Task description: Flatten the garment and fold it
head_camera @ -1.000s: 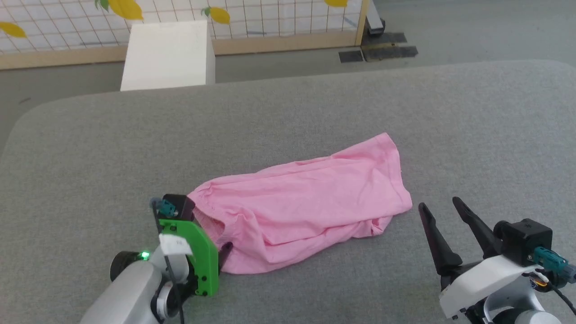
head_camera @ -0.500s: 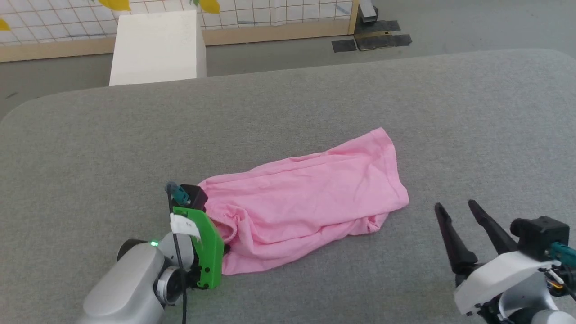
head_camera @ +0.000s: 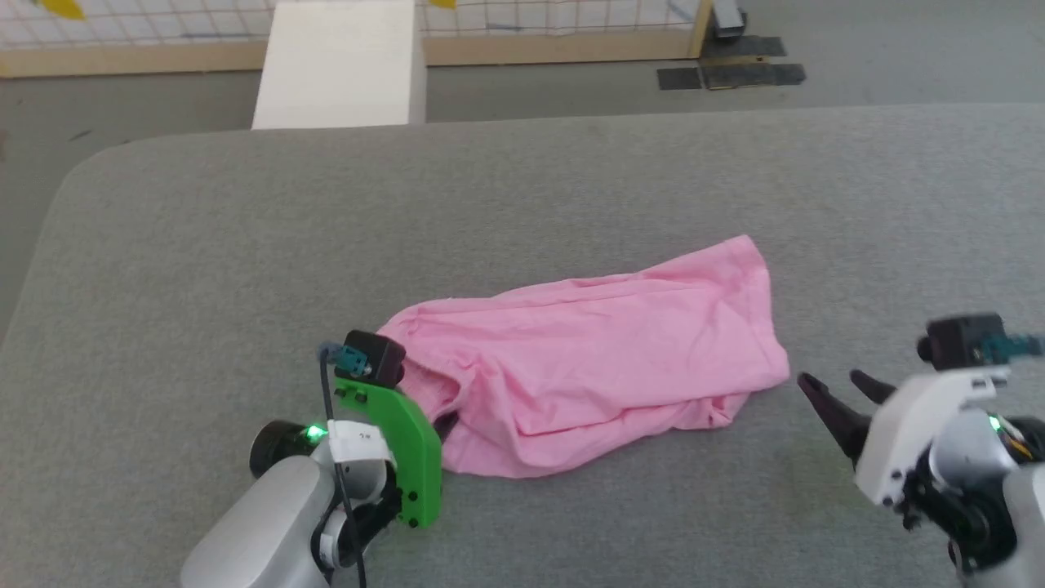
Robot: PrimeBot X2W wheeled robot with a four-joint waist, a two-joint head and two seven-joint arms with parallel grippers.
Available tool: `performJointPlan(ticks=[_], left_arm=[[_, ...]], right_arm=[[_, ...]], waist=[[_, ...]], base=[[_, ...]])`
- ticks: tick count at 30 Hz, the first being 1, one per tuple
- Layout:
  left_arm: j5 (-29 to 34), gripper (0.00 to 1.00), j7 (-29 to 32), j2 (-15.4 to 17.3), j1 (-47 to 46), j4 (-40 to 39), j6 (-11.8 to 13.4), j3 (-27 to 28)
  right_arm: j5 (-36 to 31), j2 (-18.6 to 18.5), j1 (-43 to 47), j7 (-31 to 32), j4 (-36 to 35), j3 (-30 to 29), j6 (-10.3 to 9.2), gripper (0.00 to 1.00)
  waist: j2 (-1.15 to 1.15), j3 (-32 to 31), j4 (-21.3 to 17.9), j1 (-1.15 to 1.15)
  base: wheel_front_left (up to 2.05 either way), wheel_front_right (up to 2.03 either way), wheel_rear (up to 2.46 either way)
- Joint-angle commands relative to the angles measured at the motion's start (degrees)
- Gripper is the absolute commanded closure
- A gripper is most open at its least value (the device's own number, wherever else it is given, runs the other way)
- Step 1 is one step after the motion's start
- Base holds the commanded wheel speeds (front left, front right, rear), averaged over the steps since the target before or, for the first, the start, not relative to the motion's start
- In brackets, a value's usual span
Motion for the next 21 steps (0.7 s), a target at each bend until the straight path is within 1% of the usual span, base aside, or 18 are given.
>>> performJointPlan(ticks=[1, 5, 11, 14, 18, 20, 21], left_arm=[[1.0, 1.00, -0.5, 0.1, 0.0, -1.1, 0.4, -0.1], [1.8, 1.00, -0.8, 0.2, -0.5, -4.3, 0.5, -0.4], [2.4, 1.00, -1.2, 0.1, -1.4, -6.7, 0.7, -0.8], [2.4, 1.00, -1.3, 0.1, -1.3, -7.1, 0.6, -1.0], [2.3, 1.00, -1.4, 0.1, -1.2, -6.9, 0.4, -1.3], [2.2, 1.00, -1.5, 0.1, -1.1, -6.8, 0.3, -1.4], [2.1, 1.00, -1.6, 0.1, -1.1, -6.7, 0.2, -1.4]], right_arm=[[1.1, -0.2, -2.6, 1.2, 1.5, 1.0, -0.09, 0.00], [2.8, -0.6, -8.3, 4.4, 7.5, 4.0, -0.09, 0.00], [4.0, -0.3, -15.7, 6.1, 17.2, 8.1, -0.09, 0.00], [4.7, 0.1, -17.7, 6.8, 22.1, 9.9, -0.09, 0.00], [6.7, 1.1, -18.3, 10.1, 28.0, 12.6, -0.09, 0.00], [8.0, 1.4, -18.2, 11.8, 29.7, 14.0, -0.09, 0.92], [8.6, 1.5, -18.1, 12.1, 30.0, 14.5, -0.09, 1.00]], waist=[[0.40, 1.1, 1.4, 0.00], [0.40, 2.6, 3.0, 0.00], [0.40, 4.7, 4.7, 0.00], [0.40, 5.2, 5.1, 0.00], [0.40, 5.7, 5.4, 0.00], [0.40, 5.7, 5.5, 0.00], [0.40, 5.6, 5.5, 0.00]], base=[[0.00, 0.00, 0.00], [0.00, 0.00, 0.00], [0.00, 0.00, 0.00], [0.00, 0.00, 0.00], [0.00, 0.00, 0.00], [0.00, 0.00, 0.00], [0.00, 0.00, 0.00]])
